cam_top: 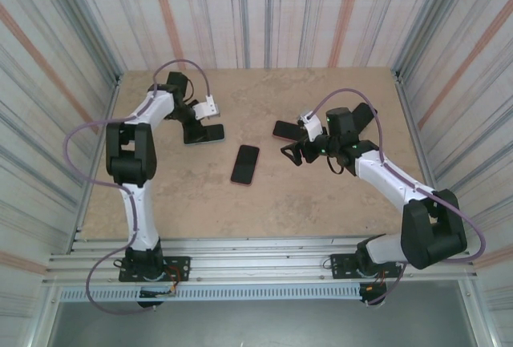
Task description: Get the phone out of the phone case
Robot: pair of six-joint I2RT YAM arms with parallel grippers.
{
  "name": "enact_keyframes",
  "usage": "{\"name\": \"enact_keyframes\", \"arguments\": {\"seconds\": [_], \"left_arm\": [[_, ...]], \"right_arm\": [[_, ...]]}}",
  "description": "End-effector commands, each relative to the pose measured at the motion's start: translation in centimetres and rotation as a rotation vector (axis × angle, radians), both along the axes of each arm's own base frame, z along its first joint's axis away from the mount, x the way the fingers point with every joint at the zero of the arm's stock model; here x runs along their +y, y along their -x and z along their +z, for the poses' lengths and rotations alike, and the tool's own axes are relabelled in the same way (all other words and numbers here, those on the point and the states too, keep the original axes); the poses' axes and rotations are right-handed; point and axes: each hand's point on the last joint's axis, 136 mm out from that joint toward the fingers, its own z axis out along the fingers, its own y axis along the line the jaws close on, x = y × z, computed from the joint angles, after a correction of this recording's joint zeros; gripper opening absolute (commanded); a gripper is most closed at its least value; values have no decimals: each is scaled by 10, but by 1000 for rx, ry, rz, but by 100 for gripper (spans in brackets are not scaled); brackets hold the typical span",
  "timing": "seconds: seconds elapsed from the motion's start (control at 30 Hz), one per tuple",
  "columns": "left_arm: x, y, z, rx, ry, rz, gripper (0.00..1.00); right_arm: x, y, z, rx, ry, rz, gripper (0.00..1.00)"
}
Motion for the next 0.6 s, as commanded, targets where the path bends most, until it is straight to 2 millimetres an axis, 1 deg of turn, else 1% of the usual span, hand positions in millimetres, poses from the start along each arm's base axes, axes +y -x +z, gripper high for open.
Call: {"name": "enact_keyframes", "arguments": {"seconds": [0.0, 0.2, 0.37, 0.57], "left_arm": [[-1, 2, -9, 26, -46, -58, 98], [-1, 5, -21, 63, -61, -72, 98], [6, 6, -34, 80, -110, -75, 97], [9, -5, -39, 43, -137, -77, 96]], "right_arm": [[0, 0, -4, -1, 29, 18, 99], [-3, 1, -13, 21, 37, 11, 99], [-4, 0, -18, 38, 43, 10, 99], [-5, -1, -20, 52, 34, 10, 99]]}}
